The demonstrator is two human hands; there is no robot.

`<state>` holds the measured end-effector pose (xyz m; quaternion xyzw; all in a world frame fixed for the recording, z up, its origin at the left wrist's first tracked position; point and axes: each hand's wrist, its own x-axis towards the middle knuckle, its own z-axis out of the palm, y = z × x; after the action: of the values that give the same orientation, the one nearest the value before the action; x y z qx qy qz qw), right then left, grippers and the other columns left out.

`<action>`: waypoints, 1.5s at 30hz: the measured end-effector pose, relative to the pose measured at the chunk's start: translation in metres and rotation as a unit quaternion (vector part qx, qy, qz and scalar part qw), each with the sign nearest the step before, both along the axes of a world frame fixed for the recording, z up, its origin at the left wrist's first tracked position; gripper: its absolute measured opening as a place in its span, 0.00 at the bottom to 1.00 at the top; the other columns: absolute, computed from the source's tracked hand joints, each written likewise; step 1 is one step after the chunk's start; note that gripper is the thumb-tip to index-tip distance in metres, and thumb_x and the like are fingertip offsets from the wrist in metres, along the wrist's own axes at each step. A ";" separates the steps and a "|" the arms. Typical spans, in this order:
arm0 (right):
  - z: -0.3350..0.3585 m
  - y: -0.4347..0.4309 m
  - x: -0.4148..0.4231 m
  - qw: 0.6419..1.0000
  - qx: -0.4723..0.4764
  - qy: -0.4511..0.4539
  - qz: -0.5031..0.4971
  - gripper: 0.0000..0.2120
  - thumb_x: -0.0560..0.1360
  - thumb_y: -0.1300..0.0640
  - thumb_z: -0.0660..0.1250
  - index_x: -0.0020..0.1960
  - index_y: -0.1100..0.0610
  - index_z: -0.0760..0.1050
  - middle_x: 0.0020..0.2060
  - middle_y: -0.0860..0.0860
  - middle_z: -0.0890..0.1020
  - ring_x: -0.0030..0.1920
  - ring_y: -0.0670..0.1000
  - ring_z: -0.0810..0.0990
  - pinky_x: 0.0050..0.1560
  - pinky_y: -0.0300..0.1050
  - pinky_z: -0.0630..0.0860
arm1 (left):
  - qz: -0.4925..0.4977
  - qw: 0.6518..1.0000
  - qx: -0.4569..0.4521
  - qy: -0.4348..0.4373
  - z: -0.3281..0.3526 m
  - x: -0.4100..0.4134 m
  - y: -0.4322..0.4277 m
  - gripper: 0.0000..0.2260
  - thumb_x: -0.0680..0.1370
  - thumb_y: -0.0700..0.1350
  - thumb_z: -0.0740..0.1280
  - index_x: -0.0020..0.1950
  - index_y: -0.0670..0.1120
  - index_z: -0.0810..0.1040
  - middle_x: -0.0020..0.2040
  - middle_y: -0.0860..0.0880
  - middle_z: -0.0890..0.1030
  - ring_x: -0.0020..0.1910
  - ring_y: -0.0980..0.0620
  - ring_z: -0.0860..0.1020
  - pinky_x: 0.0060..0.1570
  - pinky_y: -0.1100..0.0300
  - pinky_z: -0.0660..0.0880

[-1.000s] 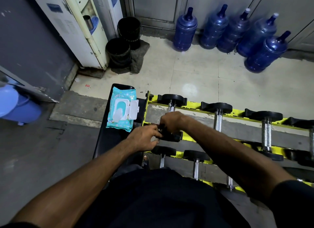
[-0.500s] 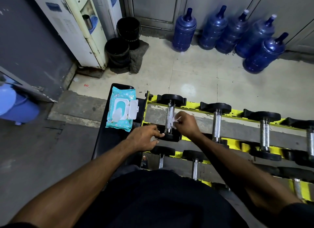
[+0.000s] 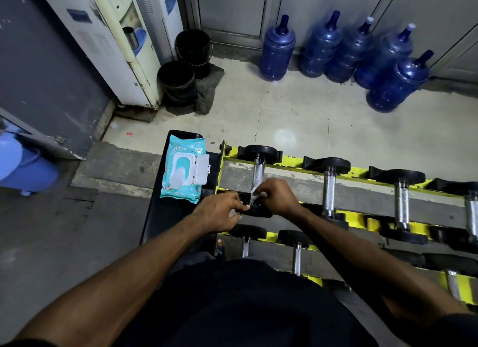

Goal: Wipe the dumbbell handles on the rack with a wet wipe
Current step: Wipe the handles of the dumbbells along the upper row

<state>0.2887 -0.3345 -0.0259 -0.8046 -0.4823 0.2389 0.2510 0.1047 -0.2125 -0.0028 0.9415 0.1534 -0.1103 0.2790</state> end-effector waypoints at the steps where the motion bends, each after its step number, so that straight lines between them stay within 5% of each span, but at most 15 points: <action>1: -0.003 0.001 0.003 0.997 0.003 -0.054 0.049 0.09 0.69 0.67 0.72 0.45 0.56 0.86 0.42 0.53 0.86 0.43 0.52 0.82 0.42 0.43 0.77 | 0.001 1.000 -0.001 0.001 0.000 0.000 0.000 0.17 0.77 0.53 0.67 0.66 0.59 0.79 0.55 0.57 0.77 0.52 0.55 0.77 0.49 0.53 0.77; 6: 0.000 0.025 0.005 0.987 -0.005 -0.161 0.014 0.09 0.78 0.60 0.67 0.56 0.59 0.81 0.52 0.53 0.79 0.50 0.51 0.76 0.43 0.39 0.71 | -0.002 1.000 -0.001 0.007 0.001 0.000 0.000 0.17 0.77 0.54 0.67 0.66 0.59 0.78 0.55 0.57 0.76 0.52 0.55 0.77 0.49 0.53 0.77; 9: 0.001 0.032 0.006 0.948 -0.078 -0.237 0.195 0.11 0.76 0.56 0.69 0.56 0.60 0.80 0.57 0.57 0.76 0.59 0.56 0.73 0.55 0.47 0.75 | -0.009 1.000 0.002 0.007 0.001 0.001 0.002 0.17 0.77 0.54 0.67 0.66 0.59 0.78 0.55 0.57 0.77 0.53 0.55 0.78 0.50 0.52 0.77; 11: 0.006 0.035 0.009 0.936 -0.104 -0.232 0.244 0.10 0.75 0.54 0.70 0.52 0.59 0.81 0.53 0.56 0.75 0.58 0.55 0.72 0.54 0.50 0.76 | -0.013 1.000 0.004 0.006 0.001 0.002 0.003 0.17 0.77 0.53 0.67 0.65 0.58 0.79 0.56 0.57 0.77 0.54 0.55 0.78 0.51 0.52 0.77; 15: 0.013 0.049 0.014 0.963 -0.074 -0.223 0.133 0.07 0.78 0.60 0.68 0.46 0.64 0.80 0.46 0.58 0.77 0.50 0.57 0.76 0.43 0.49 0.71 | -0.015 1.000 0.009 0.003 0.001 0.003 0.003 0.16 0.77 0.53 0.67 0.65 0.59 0.79 0.56 0.57 0.77 0.54 0.56 0.77 0.50 0.53 0.77; 17: 0.011 0.052 0.012 0.956 -0.081 -0.255 0.118 0.04 0.77 0.62 0.68 0.46 0.64 0.80 0.47 0.58 0.78 0.52 0.58 0.74 0.46 0.48 0.70 | -0.015 1.000 0.011 0.001 0.001 0.003 0.004 0.16 0.77 0.53 0.67 0.64 0.60 0.79 0.56 0.57 0.78 0.54 0.55 0.77 0.50 0.53 0.77; 21: 0.003 0.046 0.003 0.901 -0.142 -0.277 0.303 0.03 0.75 0.58 0.71 0.47 0.57 0.81 0.46 0.51 0.80 0.52 0.53 0.72 0.53 0.48 0.74 | -0.017 1.000 0.008 0.001 0.000 0.005 0.006 0.14 0.76 0.53 0.67 0.62 0.59 0.81 0.56 0.58 0.78 0.54 0.56 0.78 0.51 0.55 0.76; 26: 0.008 0.053 0.011 0.951 -0.097 -0.237 0.174 0.04 0.75 0.62 0.70 0.48 0.60 0.82 0.49 0.55 0.80 0.54 0.56 0.75 0.55 0.50 0.76 | -0.015 1.000 0.011 0.001 -0.001 0.006 0.005 0.15 0.77 0.54 0.67 0.63 0.60 0.80 0.56 0.58 0.78 0.53 0.56 0.77 0.49 0.55 0.77; 29: 0.007 0.037 0.007 0.989 -0.012 -0.146 -0.020 0.05 0.73 0.64 0.68 0.46 0.60 0.83 0.47 0.55 0.81 0.47 0.55 0.78 0.43 0.46 0.76 | -0.012 1.000 0.009 -0.001 -0.001 0.005 0.005 0.15 0.77 0.54 0.67 0.64 0.60 0.79 0.56 0.58 0.77 0.53 0.57 0.77 0.49 0.54 0.78; 32: -0.005 0.015 -0.004 0.983 -0.025 0.015 -0.183 0.01 0.70 0.61 0.71 0.40 0.57 0.81 0.36 0.51 0.82 0.38 0.50 0.80 0.36 0.41 0.76 | -0.005 1.000 0.006 -0.004 -0.001 0.005 0.004 0.15 0.77 0.54 0.67 0.64 0.60 0.80 0.55 0.58 0.78 0.53 0.57 0.77 0.49 0.53 0.78; 34: -0.015 0.012 0.001 0.947 -0.028 0.147 -0.283 0.03 0.67 0.62 0.74 0.37 0.57 0.80 0.34 0.52 0.83 0.37 0.51 0.83 0.37 0.43 0.80 | -0.005 1.000 0.006 -0.005 -0.001 0.005 0.004 0.15 0.77 0.54 0.67 0.64 0.60 0.80 0.55 0.58 0.78 0.53 0.57 0.77 0.49 0.54 0.78; 37: -0.016 0.024 0.014 0.822 0.050 0.379 -0.421 0.05 0.71 0.71 0.73 0.43 0.64 0.80 0.39 0.59 0.82 0.36 0.55 0.83 0.42 0.50 0.84 | -0.012 1.000 0.005 -0.003 0.000 0.006 0.005 0.15 0.77 0.53 0.67 0.64 0.60 0.80 0.55 0.57 0.78 0.53 0.57 0.77 0.49 0.55 0.77; 41: -0.006 0.036 0.017 0.793 0.071 0.421 -0.435 0.06 0.75 0.73 0.68 0.51 0.68 0.79 0.41 0.60 0.80 0.35 0.52 0.80 0.39 0.45 0.82 | -0.013 1.000 0.004 0.001 0.000 0.007 0.007 0.14 0.77 0.54 0.67 0.63 0.59 0.80 0.54 0.57 0.78 0.52 0.57 0.77 0.50 0.54 0.77; 45: -0.010 0.025 0.025 0.817 -0.093 0.428 -0.376 0.04 0.76 0.71 0.68 0.50 0.67 0.77 0.46 0.62 0.81 0.43 0.58 0.82 0.43 0.52 0.83 | -0.006 1.000 0.002 -0.002 0.000 0.008 0.007 0.14 0.77 0.53 0.67 0.62 0.59 0.81 0.53 0.57 0.78 0.51 0.57 0.77 0.49 0.53 0.78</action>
<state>0.3138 -0.3096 -0.0355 -0.7594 0.0379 0.4897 0.4266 0.1123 -0.2059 -0.0027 0.9432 0.1470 -0.1099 0.2770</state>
